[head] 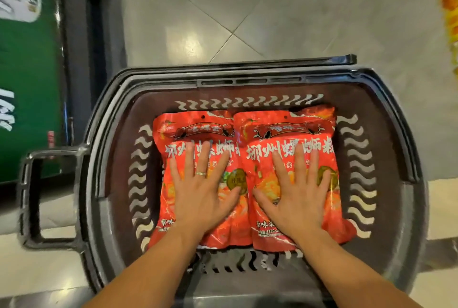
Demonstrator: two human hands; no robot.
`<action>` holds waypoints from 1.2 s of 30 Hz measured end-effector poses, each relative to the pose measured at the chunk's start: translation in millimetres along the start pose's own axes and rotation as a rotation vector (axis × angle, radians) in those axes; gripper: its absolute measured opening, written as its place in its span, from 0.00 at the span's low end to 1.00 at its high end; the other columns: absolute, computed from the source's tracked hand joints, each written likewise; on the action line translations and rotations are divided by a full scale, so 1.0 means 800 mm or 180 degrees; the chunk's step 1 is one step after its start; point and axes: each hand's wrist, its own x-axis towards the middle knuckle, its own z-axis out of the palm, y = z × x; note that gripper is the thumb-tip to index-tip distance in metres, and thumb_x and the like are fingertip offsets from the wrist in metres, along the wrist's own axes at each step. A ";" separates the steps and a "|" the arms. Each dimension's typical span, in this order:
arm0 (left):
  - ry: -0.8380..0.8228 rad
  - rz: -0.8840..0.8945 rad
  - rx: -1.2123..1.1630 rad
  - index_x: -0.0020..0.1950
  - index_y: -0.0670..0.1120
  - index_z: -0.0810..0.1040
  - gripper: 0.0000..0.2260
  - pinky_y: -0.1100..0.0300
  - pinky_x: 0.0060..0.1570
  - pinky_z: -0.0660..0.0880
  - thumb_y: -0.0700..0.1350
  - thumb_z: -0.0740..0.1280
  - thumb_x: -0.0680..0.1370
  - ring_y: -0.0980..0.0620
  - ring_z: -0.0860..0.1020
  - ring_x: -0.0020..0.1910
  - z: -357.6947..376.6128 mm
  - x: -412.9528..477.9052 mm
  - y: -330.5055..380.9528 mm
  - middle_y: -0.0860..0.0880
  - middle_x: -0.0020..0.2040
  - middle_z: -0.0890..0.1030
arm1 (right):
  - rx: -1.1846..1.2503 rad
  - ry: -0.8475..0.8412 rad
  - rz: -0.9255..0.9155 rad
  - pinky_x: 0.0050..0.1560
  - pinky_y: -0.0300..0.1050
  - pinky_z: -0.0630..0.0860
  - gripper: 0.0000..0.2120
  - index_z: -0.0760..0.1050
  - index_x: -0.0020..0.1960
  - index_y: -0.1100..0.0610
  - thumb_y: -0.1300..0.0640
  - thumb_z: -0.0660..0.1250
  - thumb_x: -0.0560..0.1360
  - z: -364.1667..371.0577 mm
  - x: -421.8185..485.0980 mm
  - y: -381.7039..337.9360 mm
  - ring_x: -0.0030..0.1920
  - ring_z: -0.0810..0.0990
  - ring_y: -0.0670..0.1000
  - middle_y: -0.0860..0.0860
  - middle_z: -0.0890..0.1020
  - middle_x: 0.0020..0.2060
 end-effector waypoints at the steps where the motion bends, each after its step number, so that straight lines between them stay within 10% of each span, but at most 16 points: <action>1: 0.0075 0.0010 -0.0012 0.78 0.57 0.66 0.33 0.29 0.72 0.51 0.69 0.58 0.75 0.38 0.51 0.80 0.005 0.001 -0.001 0.44 0.81 0.59 | 0.0008 0.0042 0.0005 0.70 0.75 0.54 0.41 0.52 0.80 0.43 0.25 0.49 0.73 0.005 0.001 0.001 0.79 0.43 0.64 0.57 0.46 0.81; 11: 0.0338 0.0075 0.0023 0.76 0.53 0.70 0.32 0.29 0.73 0.51 0.67 0.58 0.75 0.36 0.54 0.80 0.024 -0.002 -0.005 0.43 0.79 0.62 | -0.0020 -0.0005 0.0005 0.69 0.74 0.54 0.42 0.50 0.81 0.43 0.25 0.51 0.73 0.016 0.004 -0.001 0.79 0.43 0.65 0.58 0.47 0.81; 16: -0.0607 -0.0117 0.0042 0.80 0.58 0.61 0.34 0.33 0.75 0.48 0.70 0.51 0.75 0.40 0.48 0.81 -0.016 0.008 -0.004 0.45 0.81 0.60 | 0.0201 -0.1005 -0.0025 0.75 0.68 0.43 0.44 0.34 0.78 0.37 0.19 0.38 0.68 -0.031 0.017 0.005 0.77 0.30 0.59 0.52 0.33 0.79; 21: -0.1484 -0.0270 -0.0270 0.82 0.59 0.48 0.43 0.37 0.77 0.45 0.74 0.37 0.68 0.47 0.43 0.81 -0.132 0.025 0.000 0.54 0.83 0.49 | 0.0822 -0.1337 0.0101 0.77 0.63 0.47 0.49 0.44 0.80 0.41 0.18 0.38 0.65 -0.155 0.028 0.020 0.80 0.42 0.55 0.49 0.45 0.81; 36: 0.1066 -0.0349 0.0060 0.75 0.54 0.71 0.36 0.33 0.72 0.57 0.71 0.52 0.73 0.40 0.61 0.78 -0.775 -0.058 0.079 0.48 0.78 0.67 | 0.0460 0.0989 -0.0703 0.73 0.66 0.55 0.44 0.57 0.79 0.44 0.25 0.43 0.68 -0.760 -0.115 -0.138 0.79 0.52 0.60 0.51 0.57 0.80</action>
